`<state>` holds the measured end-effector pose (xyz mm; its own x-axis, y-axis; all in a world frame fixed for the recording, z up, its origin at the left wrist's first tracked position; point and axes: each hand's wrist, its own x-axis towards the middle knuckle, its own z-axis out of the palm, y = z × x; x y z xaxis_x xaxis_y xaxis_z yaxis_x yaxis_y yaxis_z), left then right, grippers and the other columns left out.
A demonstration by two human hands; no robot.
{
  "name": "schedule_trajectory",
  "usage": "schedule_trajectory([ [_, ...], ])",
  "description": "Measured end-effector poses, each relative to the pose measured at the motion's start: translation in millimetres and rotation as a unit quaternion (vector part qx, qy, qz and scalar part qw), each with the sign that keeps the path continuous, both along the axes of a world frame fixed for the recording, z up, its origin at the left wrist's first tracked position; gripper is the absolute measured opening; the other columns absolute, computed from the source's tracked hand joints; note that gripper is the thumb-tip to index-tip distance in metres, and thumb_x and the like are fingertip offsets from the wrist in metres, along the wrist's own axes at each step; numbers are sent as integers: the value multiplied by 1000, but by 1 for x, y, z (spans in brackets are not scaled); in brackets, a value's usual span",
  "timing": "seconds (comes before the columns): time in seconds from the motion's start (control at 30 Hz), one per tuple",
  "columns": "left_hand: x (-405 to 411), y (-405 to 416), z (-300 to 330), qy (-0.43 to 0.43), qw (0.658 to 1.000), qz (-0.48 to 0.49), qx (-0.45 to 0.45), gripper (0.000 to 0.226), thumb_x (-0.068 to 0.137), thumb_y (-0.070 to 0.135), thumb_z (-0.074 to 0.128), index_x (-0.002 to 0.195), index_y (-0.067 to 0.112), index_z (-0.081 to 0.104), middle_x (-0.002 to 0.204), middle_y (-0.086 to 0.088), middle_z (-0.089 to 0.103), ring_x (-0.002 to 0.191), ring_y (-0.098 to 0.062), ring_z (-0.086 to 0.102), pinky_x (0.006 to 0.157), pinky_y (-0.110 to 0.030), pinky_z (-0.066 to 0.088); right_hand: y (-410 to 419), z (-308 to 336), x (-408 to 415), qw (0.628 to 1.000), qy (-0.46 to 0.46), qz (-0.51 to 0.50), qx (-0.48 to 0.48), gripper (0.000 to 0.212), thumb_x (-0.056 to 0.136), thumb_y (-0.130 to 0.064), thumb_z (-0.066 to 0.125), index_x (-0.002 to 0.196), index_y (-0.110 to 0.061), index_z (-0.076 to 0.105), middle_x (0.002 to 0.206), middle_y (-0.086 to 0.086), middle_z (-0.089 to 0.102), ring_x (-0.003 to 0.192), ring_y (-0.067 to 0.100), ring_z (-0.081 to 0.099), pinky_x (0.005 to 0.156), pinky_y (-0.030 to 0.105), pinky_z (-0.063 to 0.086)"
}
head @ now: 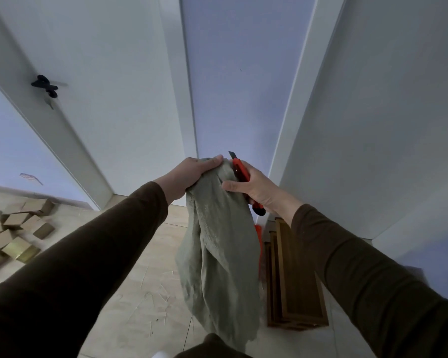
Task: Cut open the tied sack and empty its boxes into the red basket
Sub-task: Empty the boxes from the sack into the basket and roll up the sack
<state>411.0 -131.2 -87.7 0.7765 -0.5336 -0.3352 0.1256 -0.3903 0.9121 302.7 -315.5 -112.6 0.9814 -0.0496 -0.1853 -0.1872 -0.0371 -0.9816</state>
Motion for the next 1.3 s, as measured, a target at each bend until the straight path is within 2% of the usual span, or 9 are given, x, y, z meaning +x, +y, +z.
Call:
schedule_trajectory([
  [0.1,2,-3,-6,7,1000,2,1,64,80,70,76,105,12,80,103,-6,83,95,-23,80,90,-40,64,4,-2,5,999,2,-30,39,52,80,-23,92,126,-20,67,110,-4,81,100,12,77,78,24,61],
  [0.2,-2,-5,-14,-154,983,62,74,69,79,80,65,103,15,70,105,3,75,96,-19,72,83,-37,58,6,-6,8,997,19,-57,42,45,80,-23,92,120,-19,71,101,-5,82,91,10,79,69,19,61],
  [0.37,-17,2,-19,-439,878,-89,170,91,70,88,57,142,32,55,142,6,56,133,-18,48,110,-42,40,4,-9,8,993,55,-101,34,41,81,-35,90,114,-18,75,94,-2,83,81,12,79,60,20,60],
  [0.47,-25,2,-28,-482,829,-155,235,108,62,91,60,151,33,43,146,8,54,135,-22,47,113,-42,36,4,-10,10,991,69,-103,52,36,87,-34,85,115,-14,73,92,0,83,82,15,80,63,23,61],
  [0.57,-30,-1,-36,-463,824,-177,274,118,56,90,65,153,30,37,143,6,58,126,-22,56,107,-41,44,8,-12,9,990,84,-97,59,33,94,-39,78,111,-11,72,76,-4,81,66,9,77,55,20,57],
  [0.7,-33,0,-43,-417,855,-156,267,90,64,81,73,135,32,48,112,11,68,97,-17,66,77,-34,50,8,-19,8,989,102,-104,37,35,99,-45,69,98,-11,63,46,-7,52,38,8,47,40,20,40],
  [0.83,-32,1,-50,-338,899,-90,263,58,75,68,76,113,28,60,96,9,70,89,-17,67,74,-36,54,8,-25,5,988,104,-112,2,32,99,-45,70,103,-14,65,68,0,50,49,11,40,46,23,36],
  [0.97,-24,8,-58,-216,950,5,226,43,75,61,75,98,26,66,93,8,71,90,-17,69,80,-39,57,8,-27,5,967,34,-203,-150,30,93,-44,76,111,-22,67,86,-8,56,69,9,52,63,25,42],
  [1.3,-32,-6,-49,7,991,132,29,52,83,55,77,113,14,62,113,-10,73,100,-26,73,85,-44,63,46,-46,-15,991,91,-92,-17,59,91,-79,53,128,-33,56,76,1,61,44,13,50,41,25,41],
])
